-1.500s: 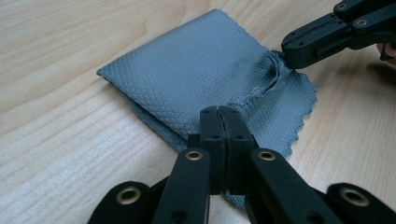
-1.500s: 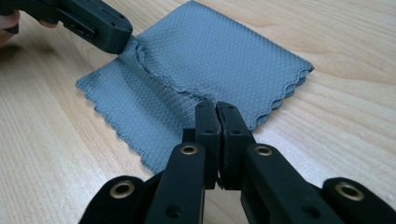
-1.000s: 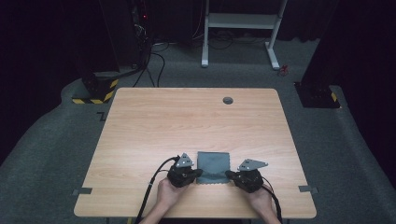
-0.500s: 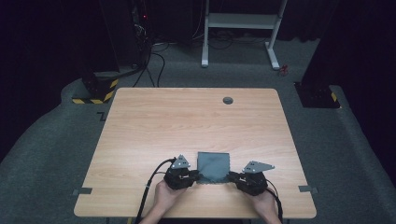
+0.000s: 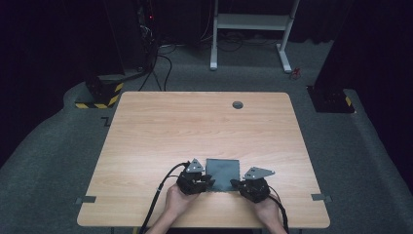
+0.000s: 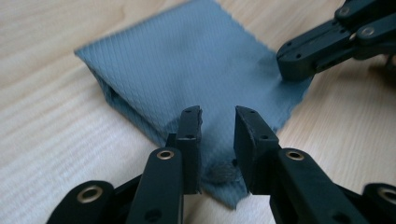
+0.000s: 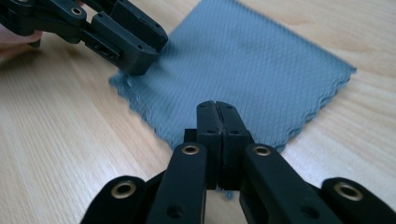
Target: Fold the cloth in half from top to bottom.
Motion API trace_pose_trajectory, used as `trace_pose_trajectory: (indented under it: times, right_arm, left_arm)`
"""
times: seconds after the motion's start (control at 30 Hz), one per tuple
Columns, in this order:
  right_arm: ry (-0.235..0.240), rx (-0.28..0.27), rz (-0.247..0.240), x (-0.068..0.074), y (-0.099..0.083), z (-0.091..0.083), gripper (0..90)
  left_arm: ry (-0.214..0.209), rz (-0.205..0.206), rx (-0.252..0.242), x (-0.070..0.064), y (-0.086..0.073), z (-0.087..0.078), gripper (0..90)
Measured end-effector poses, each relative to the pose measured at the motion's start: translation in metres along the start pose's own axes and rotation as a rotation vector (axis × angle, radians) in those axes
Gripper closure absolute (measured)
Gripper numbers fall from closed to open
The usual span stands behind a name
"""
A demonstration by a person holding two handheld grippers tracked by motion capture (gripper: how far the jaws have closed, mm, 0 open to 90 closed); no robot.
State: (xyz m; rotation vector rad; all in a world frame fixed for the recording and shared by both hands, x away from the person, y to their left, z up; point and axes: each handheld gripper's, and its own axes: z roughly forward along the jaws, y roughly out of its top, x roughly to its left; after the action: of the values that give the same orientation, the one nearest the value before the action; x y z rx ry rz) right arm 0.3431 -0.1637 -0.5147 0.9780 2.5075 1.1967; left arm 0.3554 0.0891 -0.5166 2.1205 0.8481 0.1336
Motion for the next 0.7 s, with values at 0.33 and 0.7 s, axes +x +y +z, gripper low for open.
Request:
trace_pose_trajectory:
  times: [0.33, 0.7]
  right_arm:
    - [-0.068, 0.002, -0.05, 0.004, -0.016, -0.006, 73.3]
    - [-0.116, 0.012, -0.082, 0.009, -0.019, -0.009, 65.4]
  left_arm:
    - [0.018, 0.028, -0.007, -0.005, -0.013, -0.007, 70.9]
    - [0.085, 0.093, -0.015, -0.013, -0.021, -0.01, 67.6]
